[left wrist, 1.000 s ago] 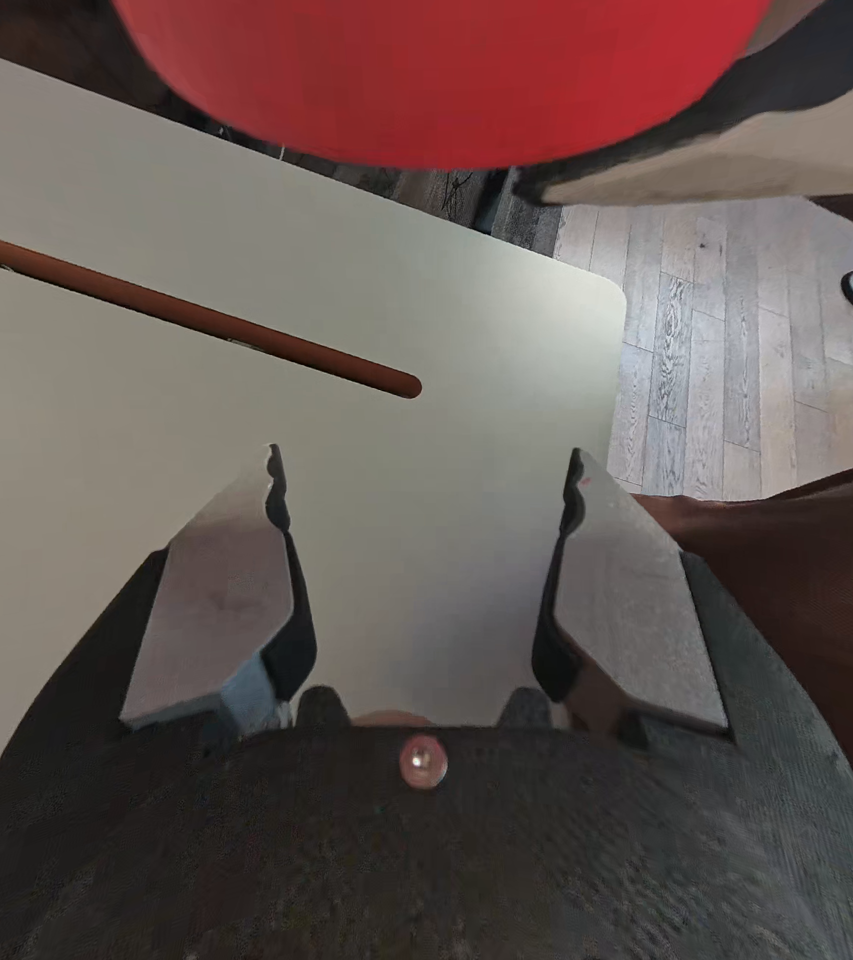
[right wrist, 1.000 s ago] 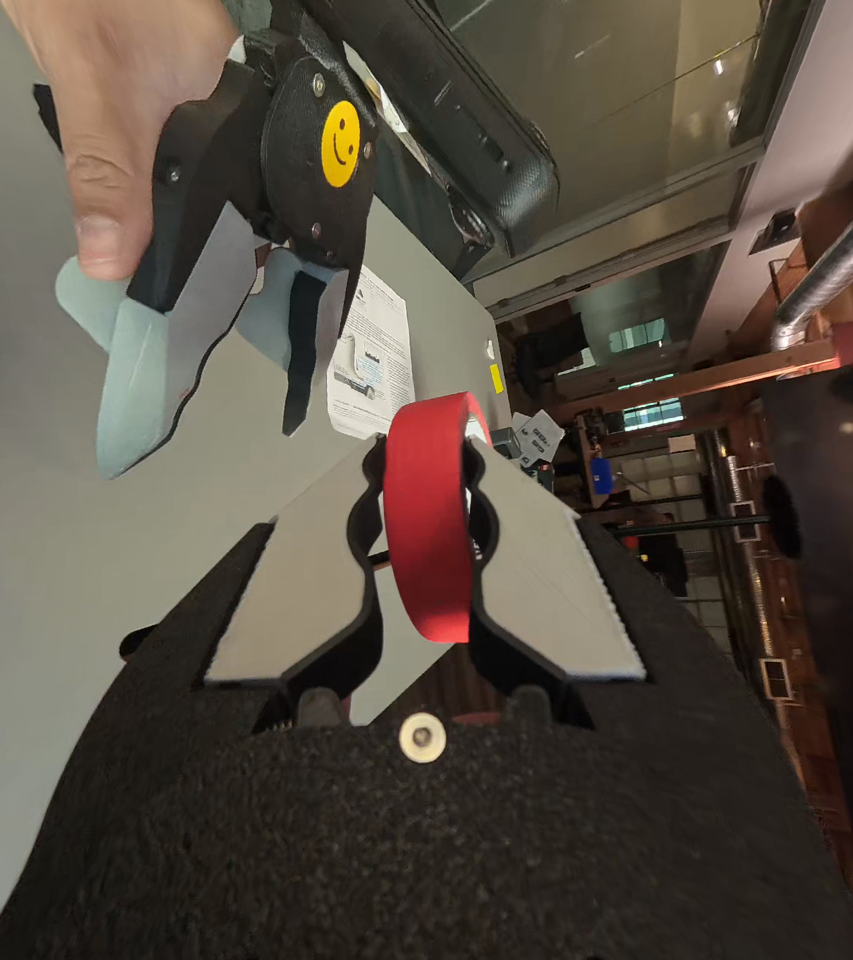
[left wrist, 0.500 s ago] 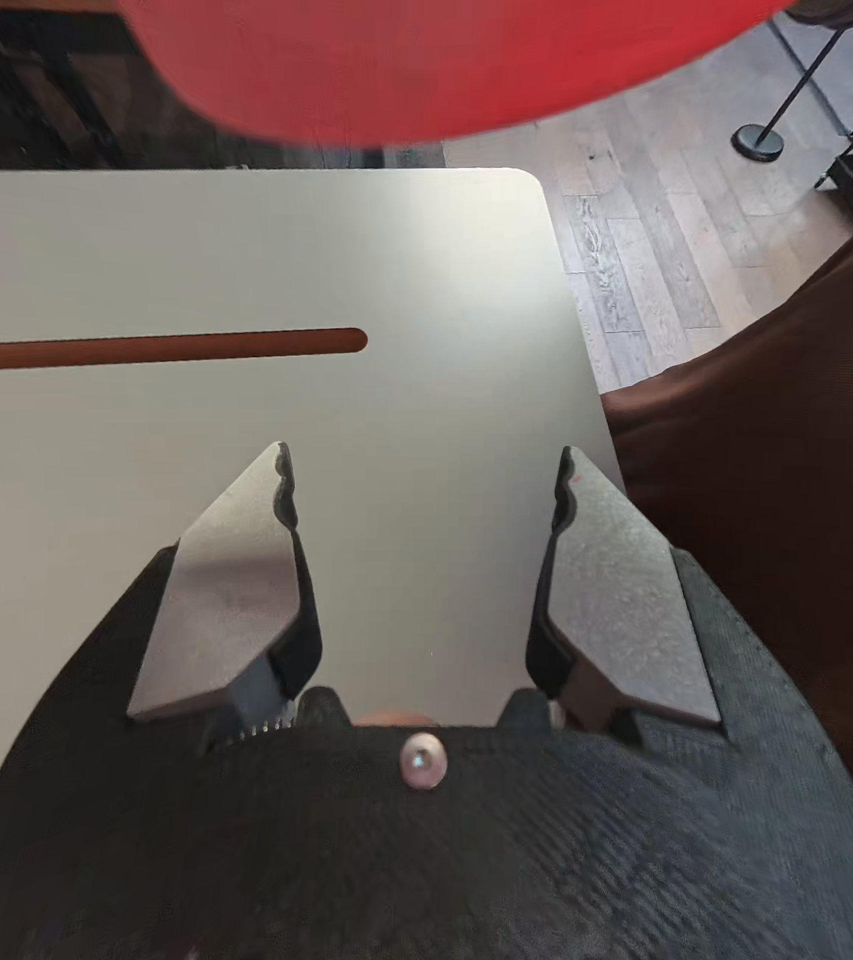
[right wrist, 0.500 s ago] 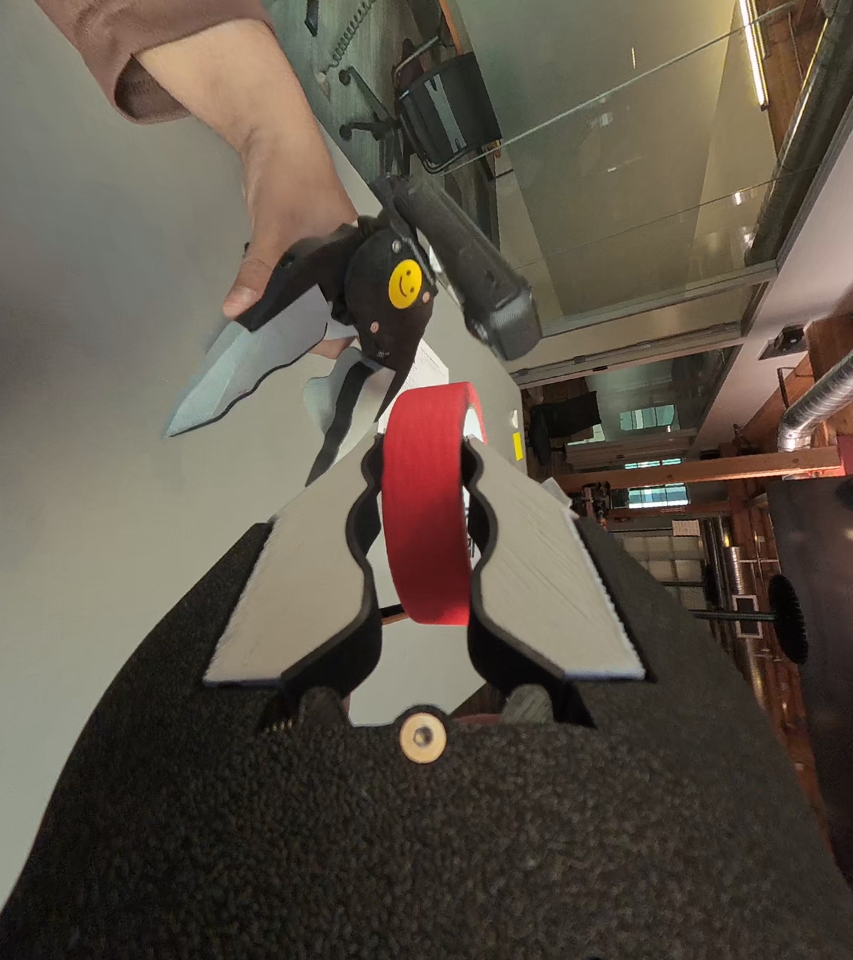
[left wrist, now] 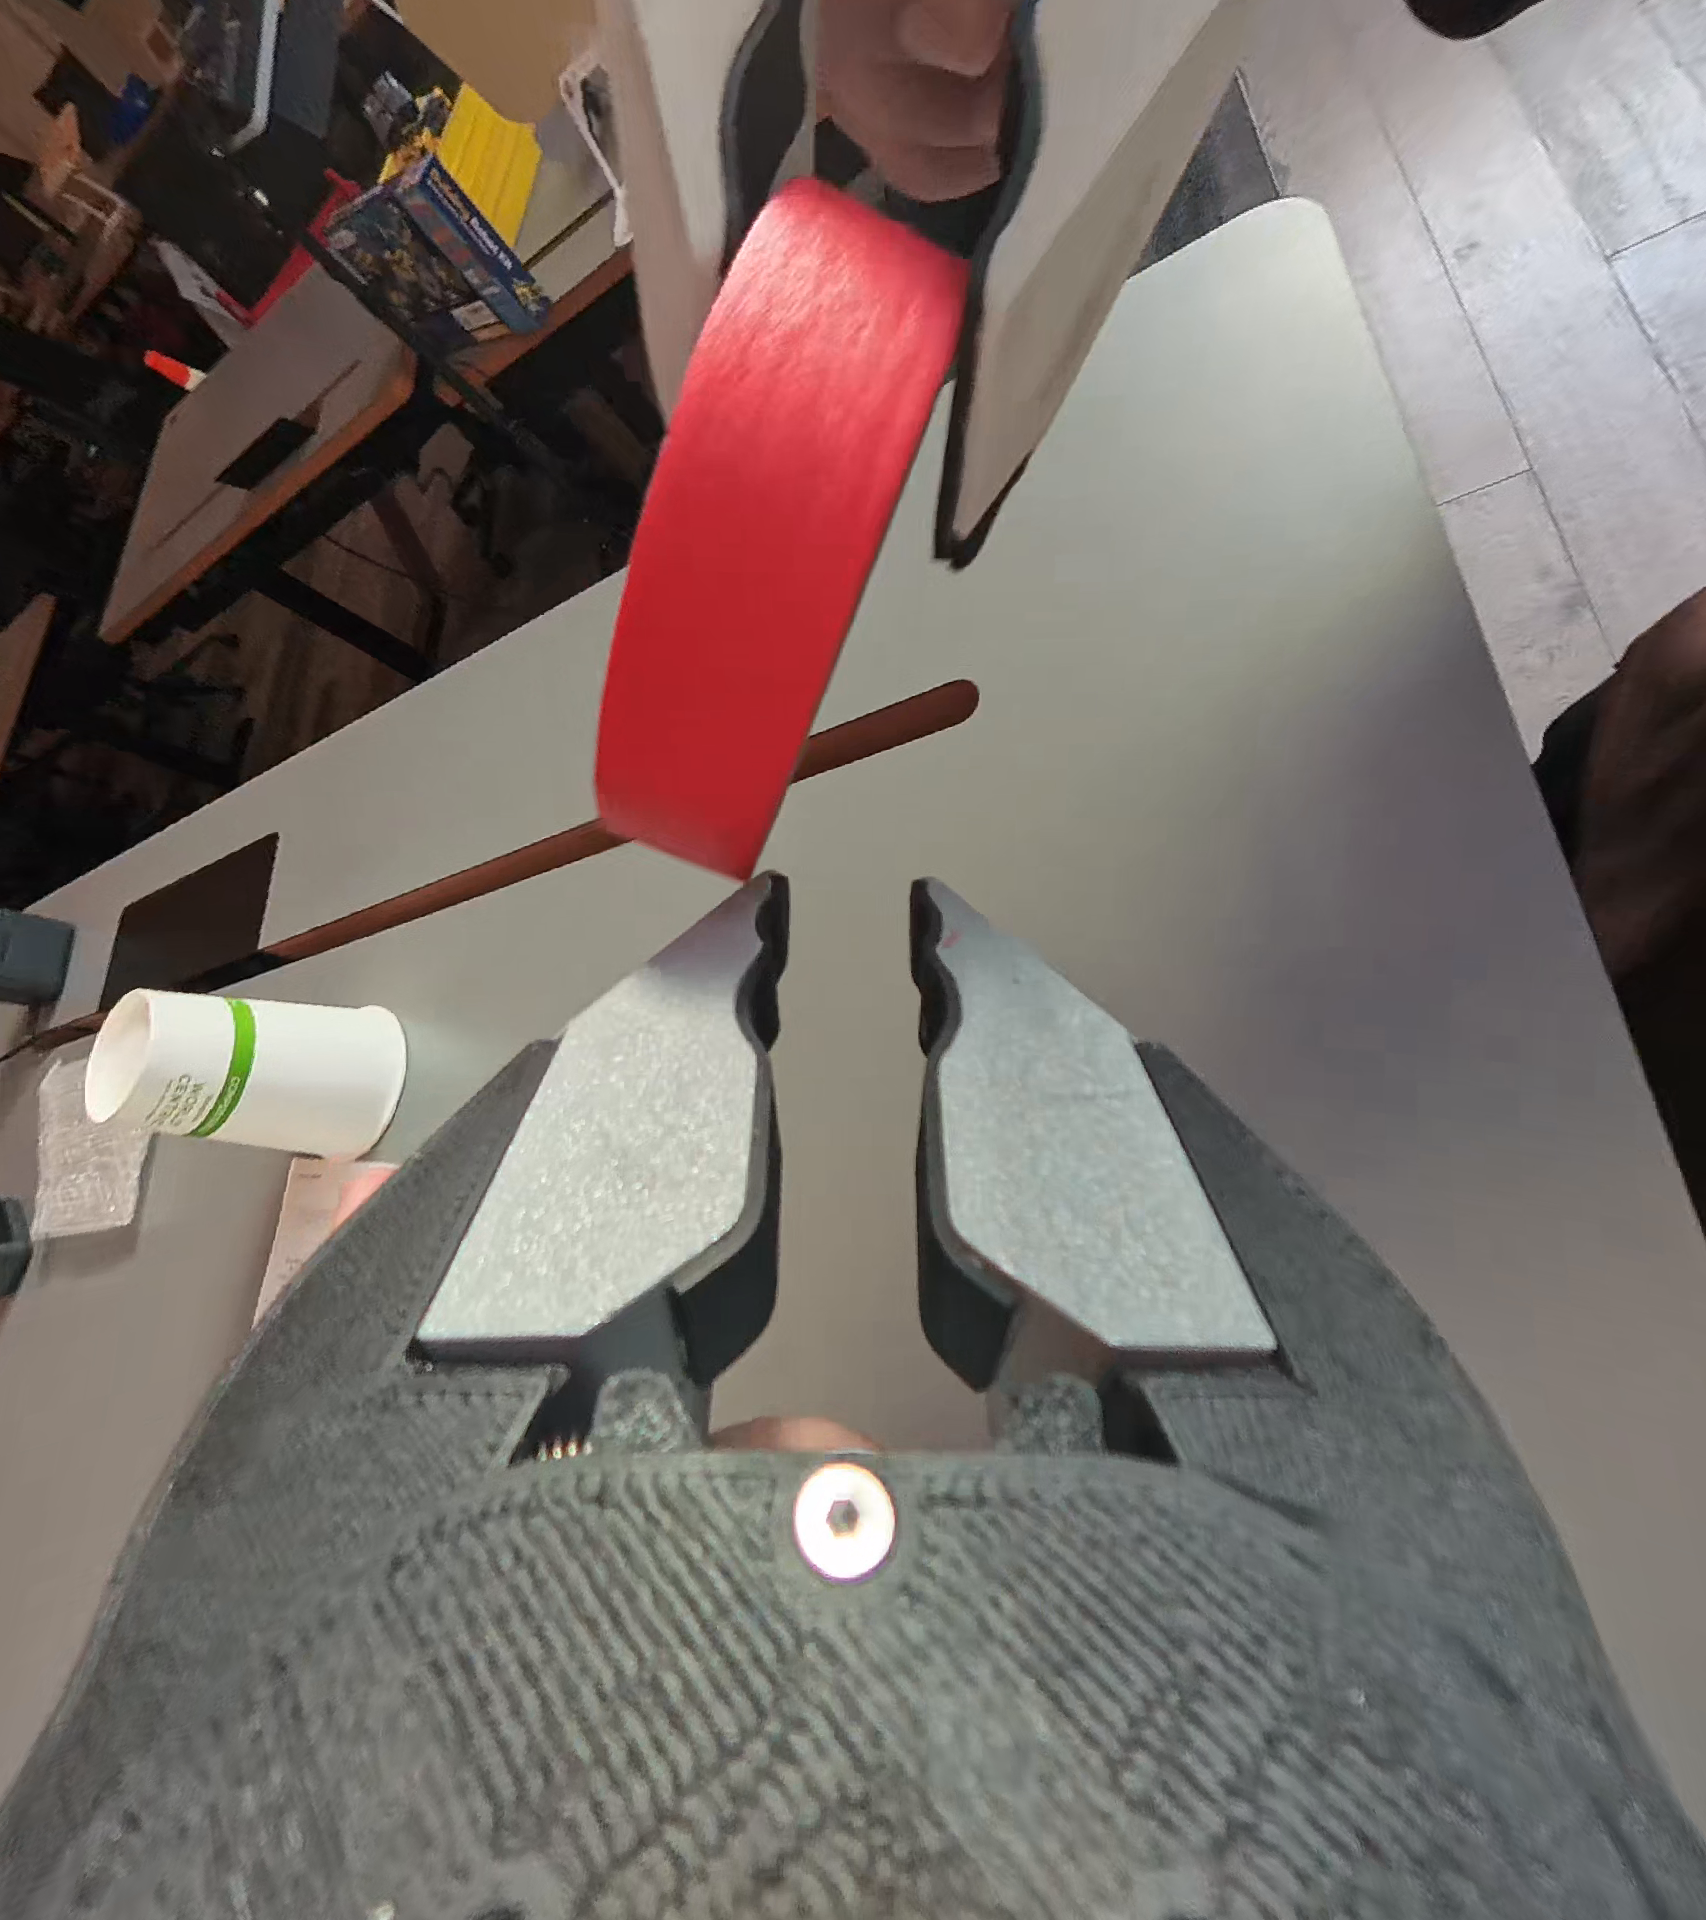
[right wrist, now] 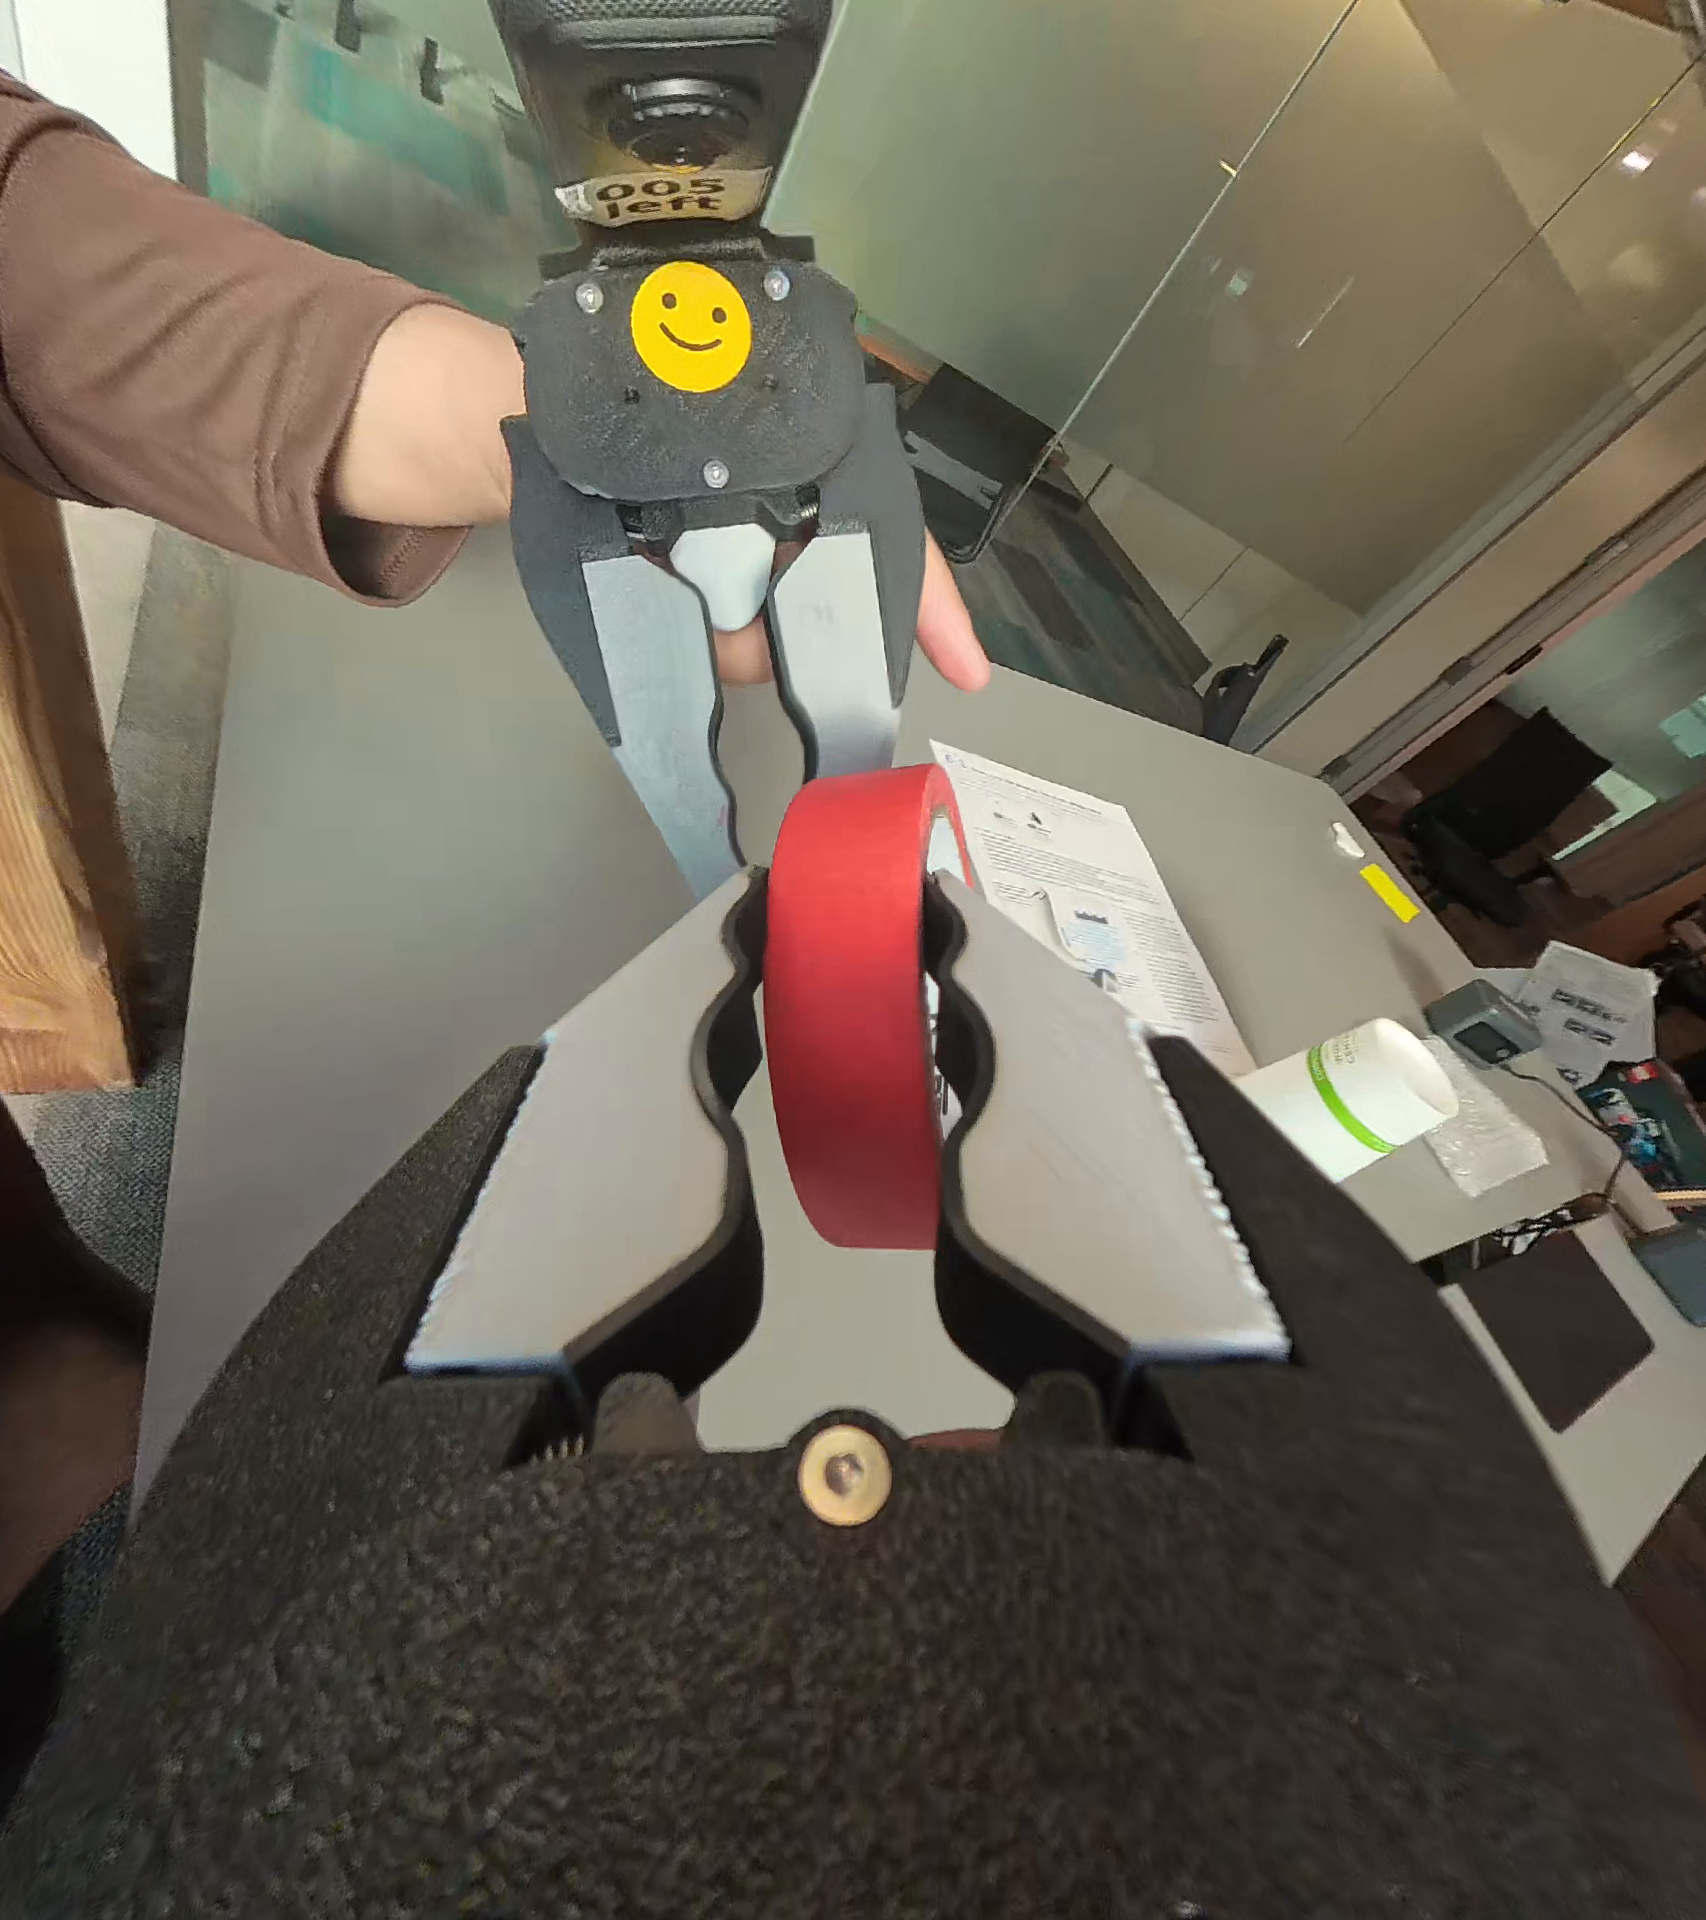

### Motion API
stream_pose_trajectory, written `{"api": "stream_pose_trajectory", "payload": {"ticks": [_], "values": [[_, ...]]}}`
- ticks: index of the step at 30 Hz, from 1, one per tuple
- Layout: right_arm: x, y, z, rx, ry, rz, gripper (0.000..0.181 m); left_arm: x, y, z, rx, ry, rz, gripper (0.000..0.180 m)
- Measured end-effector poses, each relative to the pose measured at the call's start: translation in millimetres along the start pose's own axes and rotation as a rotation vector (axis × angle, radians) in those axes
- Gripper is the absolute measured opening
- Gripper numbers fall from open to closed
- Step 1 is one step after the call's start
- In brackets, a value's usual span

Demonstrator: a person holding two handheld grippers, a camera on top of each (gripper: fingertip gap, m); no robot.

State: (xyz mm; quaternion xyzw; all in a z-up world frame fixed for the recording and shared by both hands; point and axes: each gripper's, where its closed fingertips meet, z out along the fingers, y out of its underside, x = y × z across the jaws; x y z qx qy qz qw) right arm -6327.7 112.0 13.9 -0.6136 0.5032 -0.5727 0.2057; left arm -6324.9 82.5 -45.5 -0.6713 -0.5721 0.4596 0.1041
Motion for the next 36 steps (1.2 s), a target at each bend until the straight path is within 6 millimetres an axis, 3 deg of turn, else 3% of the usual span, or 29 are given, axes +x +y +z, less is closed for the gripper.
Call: {"api": "stream_pose_trajectory", "payload": {"ticks": [3, 6, 9, 13, 16, 20, 23, 26, 28, 32, 36], "values": [[-7.7, 3.5, -8.0, -0.004, -0.057, 0.027, 0.026, -6.2, -1.8, -8.6, 0.036, -0.018, -0.071, 0.043], [-16.7, 0.7, -9.8, 0.017, -0.114, 0.055, 0.026, 6.4, -26.6, -6.5, 0.126, 0.052, -0.075, 0.037], [-10.1, 1.3, -7.3, 0.043, -0.094, 0.102, 0.027, 1.2, -25.5, 4.5, 0.094, 0.007, -0.07, 0.031], [-1.8, 30.2, -8.1, 0.006, -0.074, 0.247, 0.026, -3.4, -27.6, 6.7, 0.193, 0.058, -0.249, 0.03], [-9.1, 58.6, -4.4, -0.067, -0.081, 0.283, 0.032, -1.4, -23.8, 12.9, 0.191, 0.067, -0.312, 0.03], [-13.8, 84.6, -1.7, -0.124, -0.108, 0.355, 0.03, 8.4, -3.8, 32.2, 0.084, 0.101, -0.36, 0.03], [-14.5, 86.7, -2.5, -0.122, -0.145, 0.371, 0.028, 14.4, 3.9, 37.1, 0.085, 0.138, -0.446, 0.032], [-9.2, 91.0, -5.3, -0.206, -0.155, 0.295, 0.027, 24.2, 35.9, 40.5, -0.034, 0.198, -0.588, 0.057], [-15.3, 104.2, -6.4, -0.324, -0.238, 0.298, 0.027, 32.0, 52.1, 39.7, -0.075, 0.222, -0.679, 0.062], [-26.4, 131.3, 12.9, -0.432, -0.297, 0.251, 0.027, 39.7, 68.8, 35.5, -0.071, 0.187, -0.747, 0.06], [-18.7, 122.7, 37.6, -0.44, -0.312, 0.242, 0.026, 49.7, 83.0, 28.8, -0.076, 0.175, -0.79, 0.06]]}}
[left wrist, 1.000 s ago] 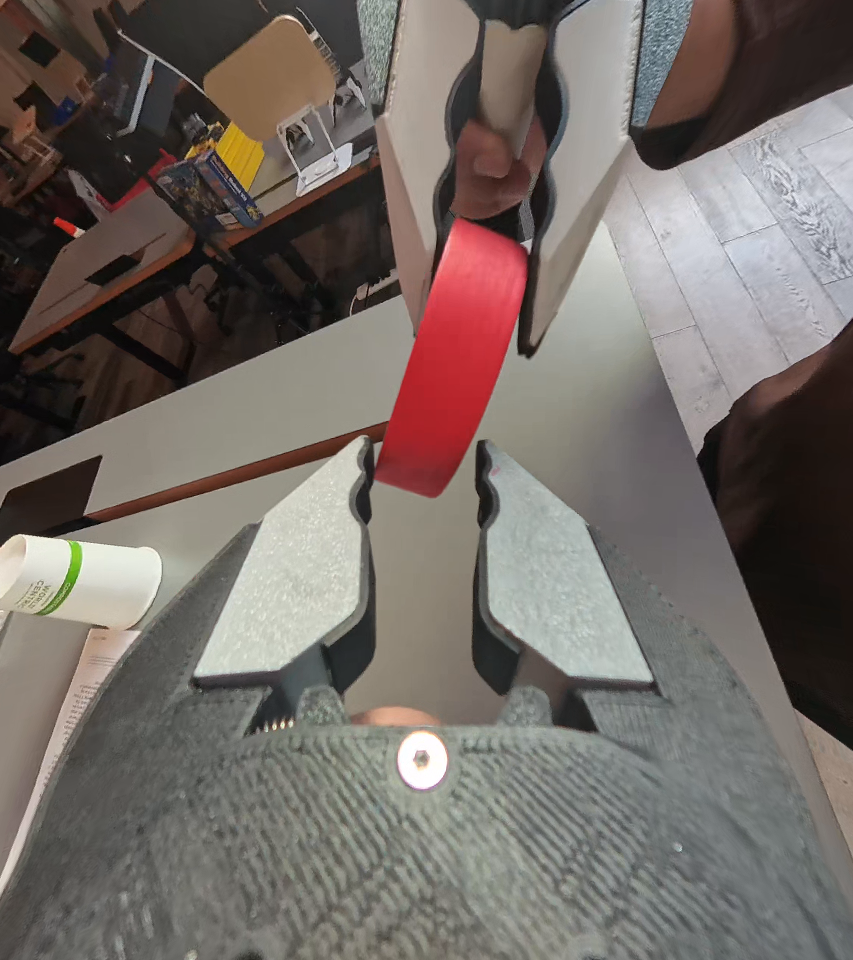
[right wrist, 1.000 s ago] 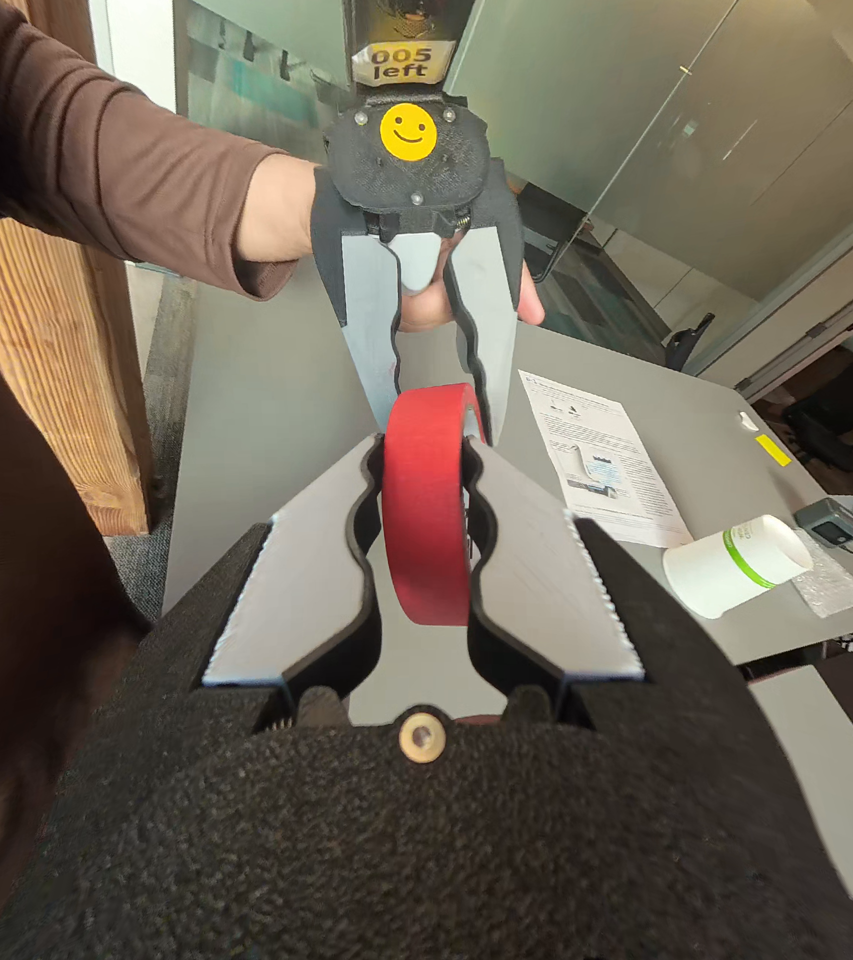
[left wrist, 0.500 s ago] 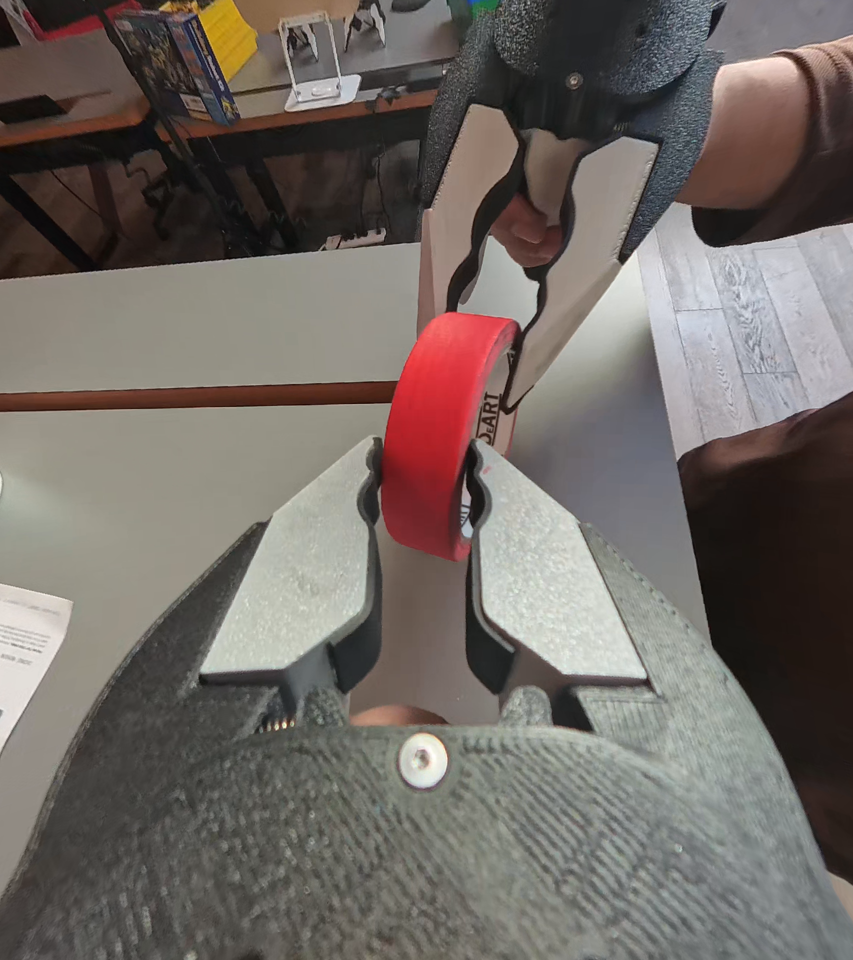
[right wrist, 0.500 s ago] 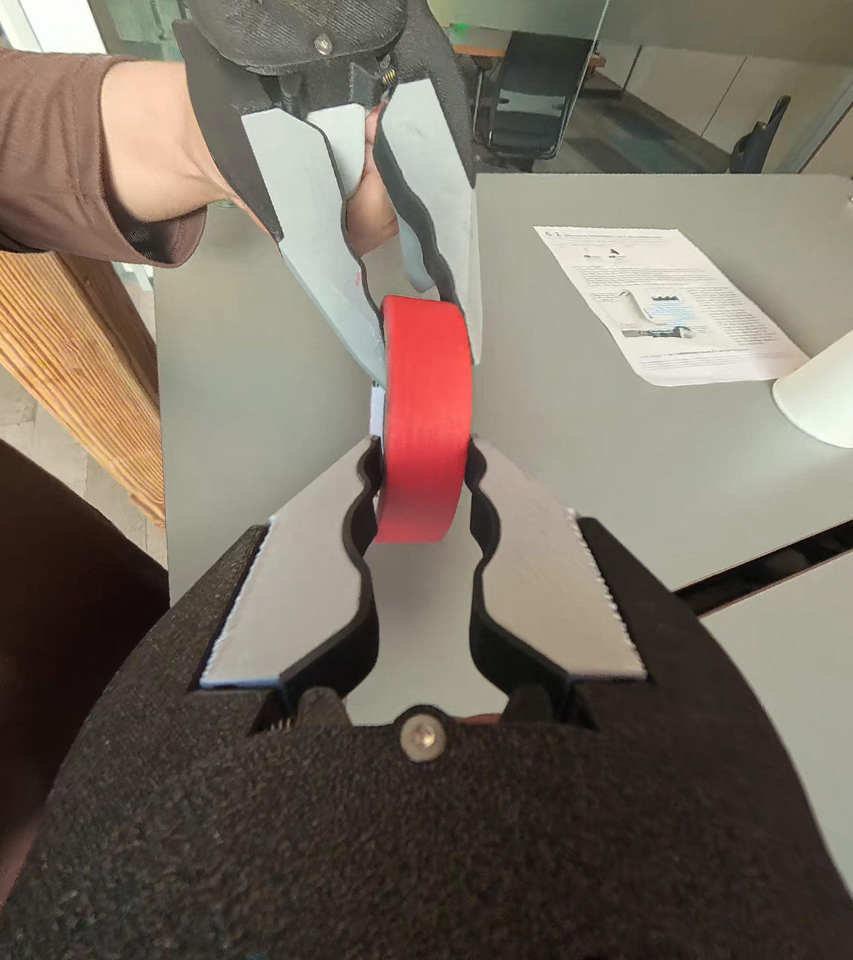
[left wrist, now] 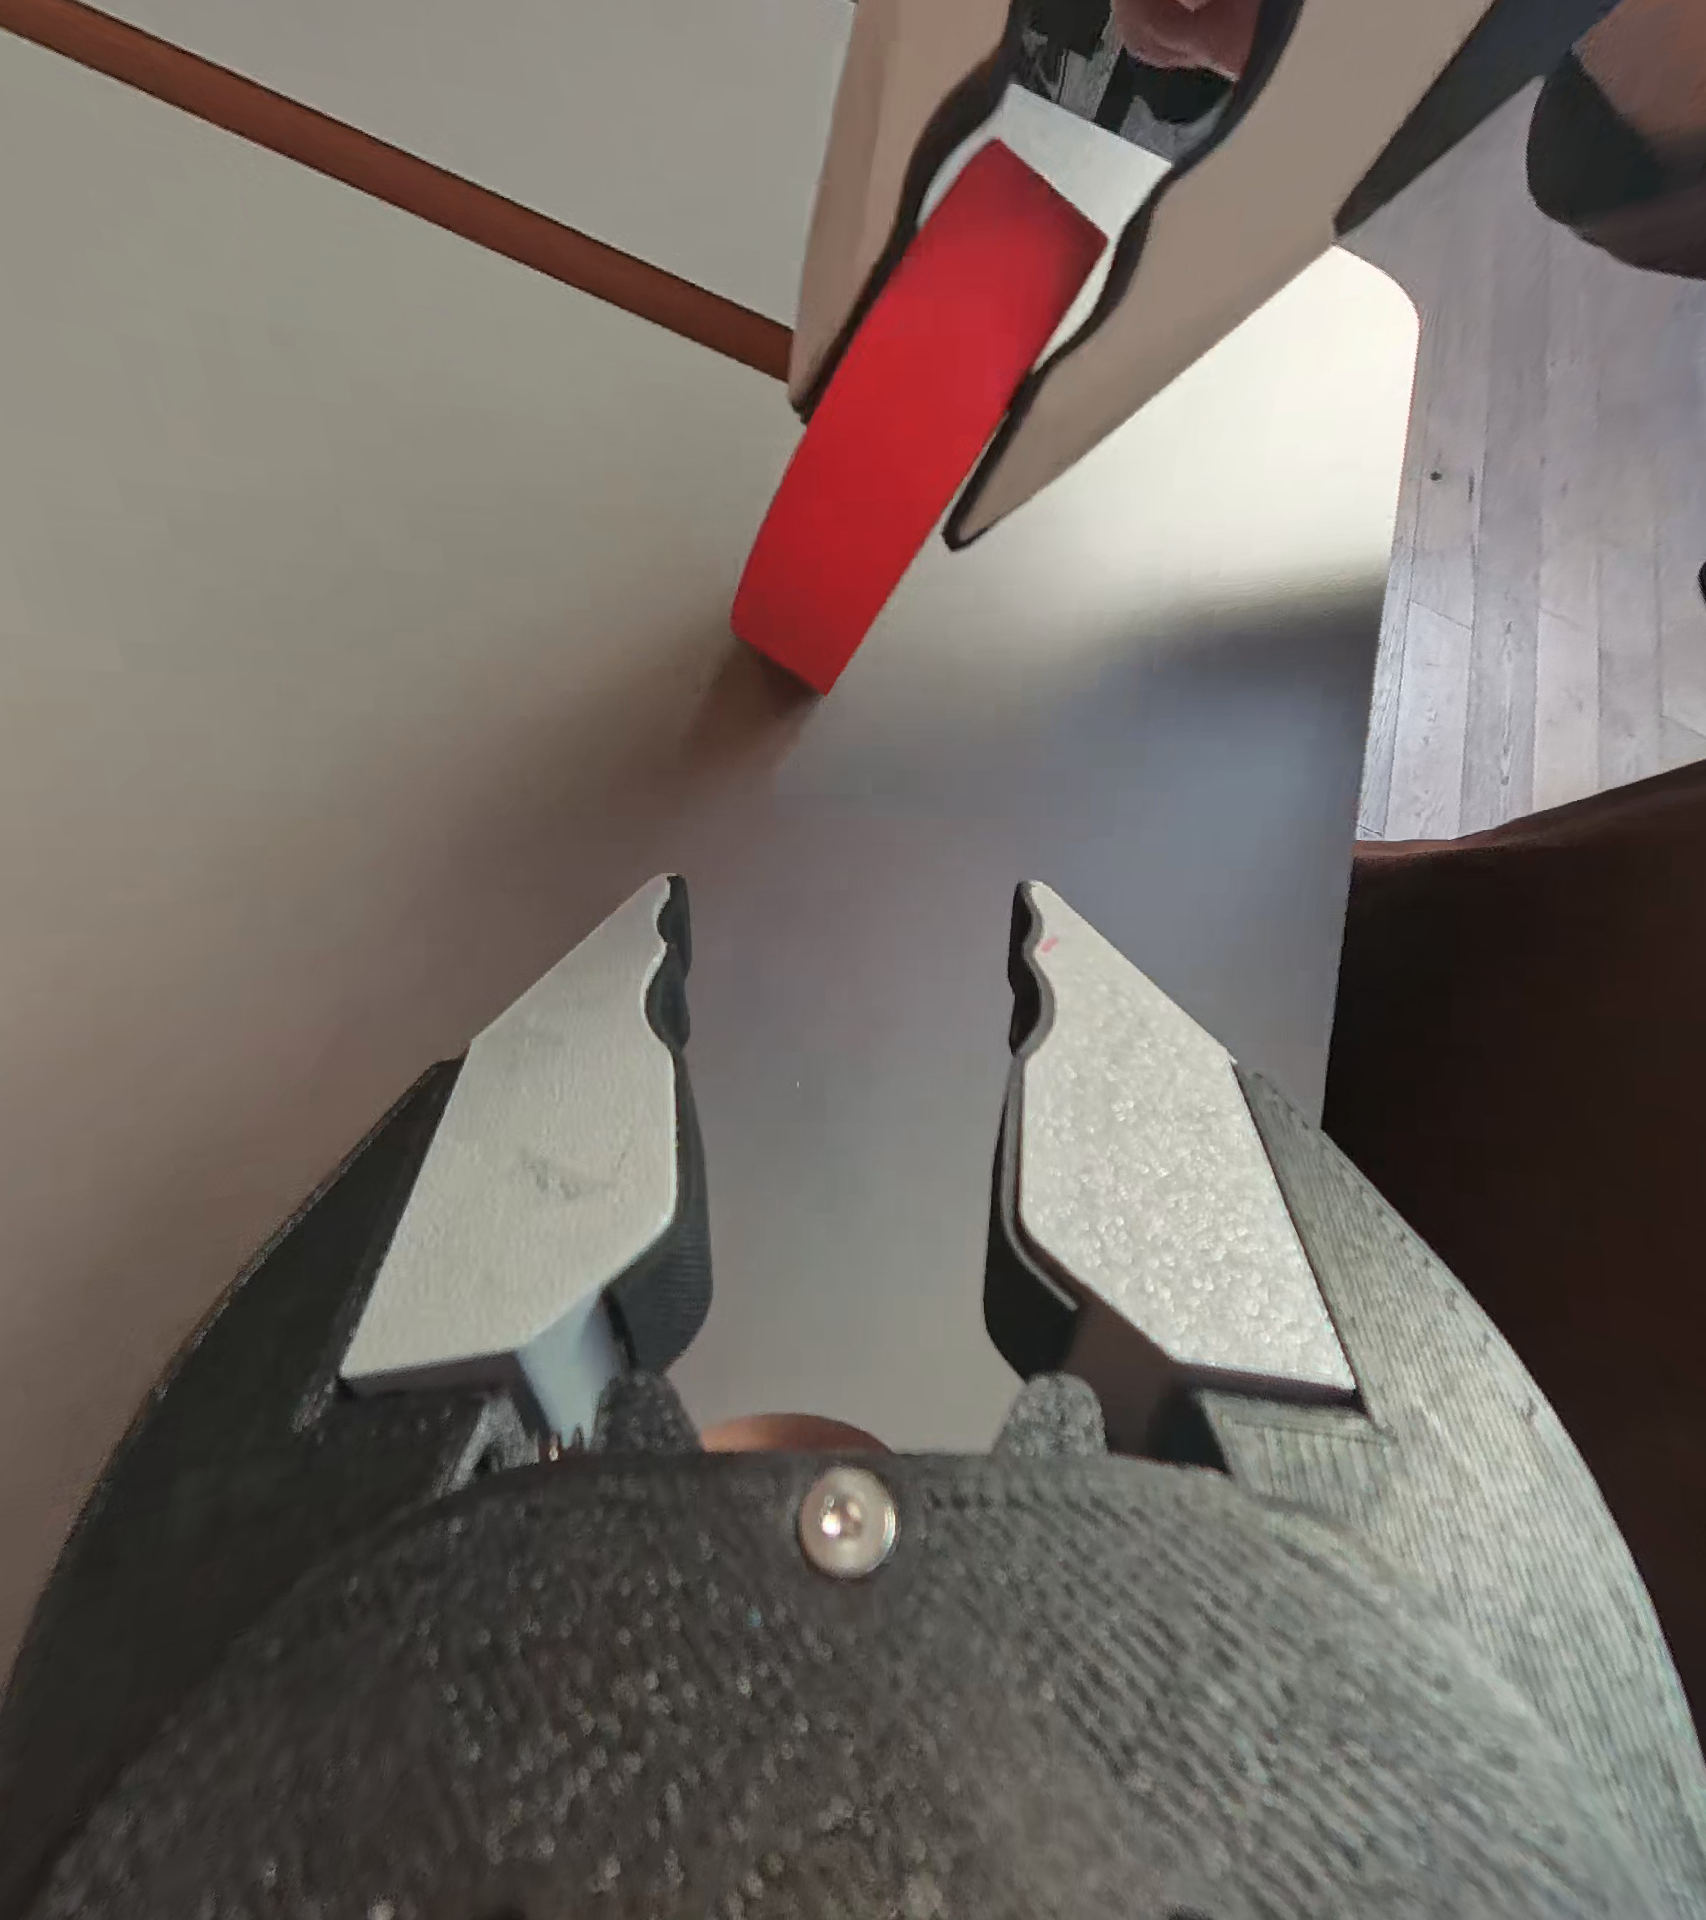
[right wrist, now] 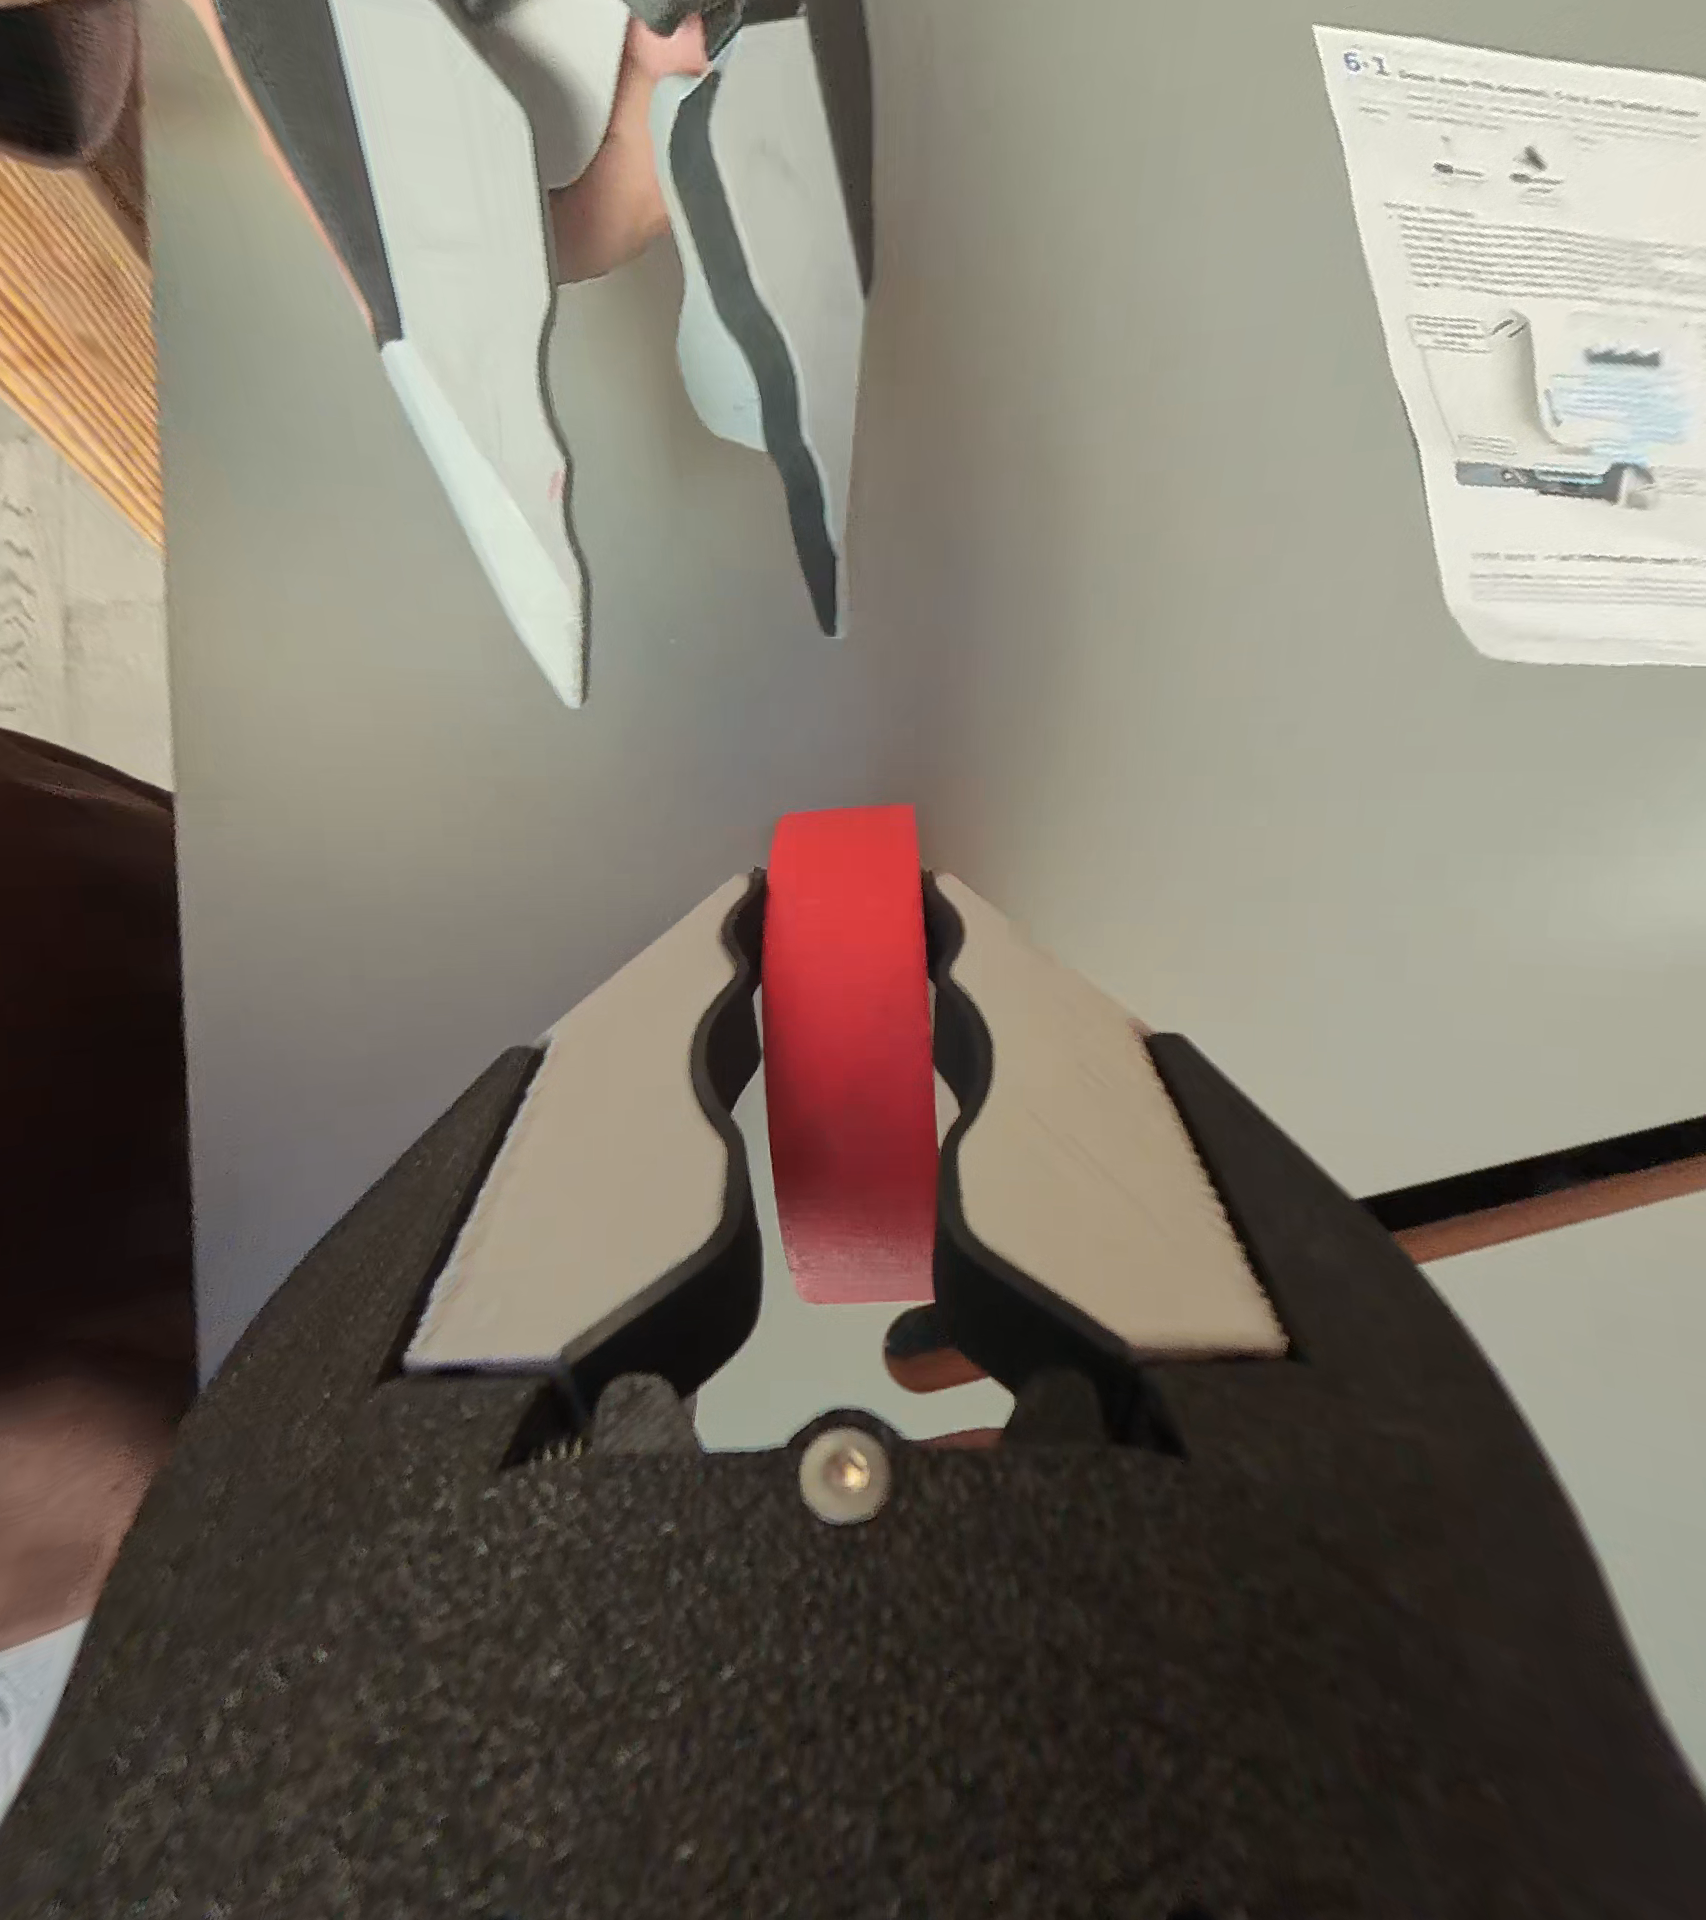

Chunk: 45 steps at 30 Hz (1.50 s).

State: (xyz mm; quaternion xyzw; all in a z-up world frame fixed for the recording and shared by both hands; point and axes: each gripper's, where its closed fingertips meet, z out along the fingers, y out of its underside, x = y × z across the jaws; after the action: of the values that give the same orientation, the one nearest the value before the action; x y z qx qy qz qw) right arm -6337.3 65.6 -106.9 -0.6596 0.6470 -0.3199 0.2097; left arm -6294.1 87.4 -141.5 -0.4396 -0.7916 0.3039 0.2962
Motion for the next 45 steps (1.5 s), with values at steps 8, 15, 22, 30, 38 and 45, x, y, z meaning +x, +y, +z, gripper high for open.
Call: {"api": "stream_pose_trajectory", "payload": {"ticks": [8, 15, 22, 30, 38, 45], "values": [[8.9, -30.0, 9.3, 0.005, -0.102, 0.041, 0.029, -14.6, 8.6, -14.4, 0.051, -0.066, -0.058, 0.063], [12.7, -36.9, 6.8, 0.073, -0.125, 0.124, 0.041, -13.2, -42.4, -1.8, 0.093, 0.0, 0.054, 0.062], [20.6, 15.0, -29.4, 0.0, 0.011, 0.21, 0.078, -10.9, -32.0, 18.5, -0.033, 0.049, 0.123, 0.068], [-21.7, 113.0, -15.8, -0.168, 0.044, 0.351, 0.084, -16.4, 13.1, 16.5, -0.151, 0.01, 0.137, 0.076], [2.6, 94.9, 3.0, -0.167, 0.113, 0.341, 0.102, -40.1, -1.1, 28.6, -0.214, -0.095, -0.018, 0.079], [-3.0, 87.7, 11.9, -0.156, 0.077, 0.316, 0.104, -22.8, 8.8, 26.8, -0.208, -0.027, -0.079, 0.084]]}}
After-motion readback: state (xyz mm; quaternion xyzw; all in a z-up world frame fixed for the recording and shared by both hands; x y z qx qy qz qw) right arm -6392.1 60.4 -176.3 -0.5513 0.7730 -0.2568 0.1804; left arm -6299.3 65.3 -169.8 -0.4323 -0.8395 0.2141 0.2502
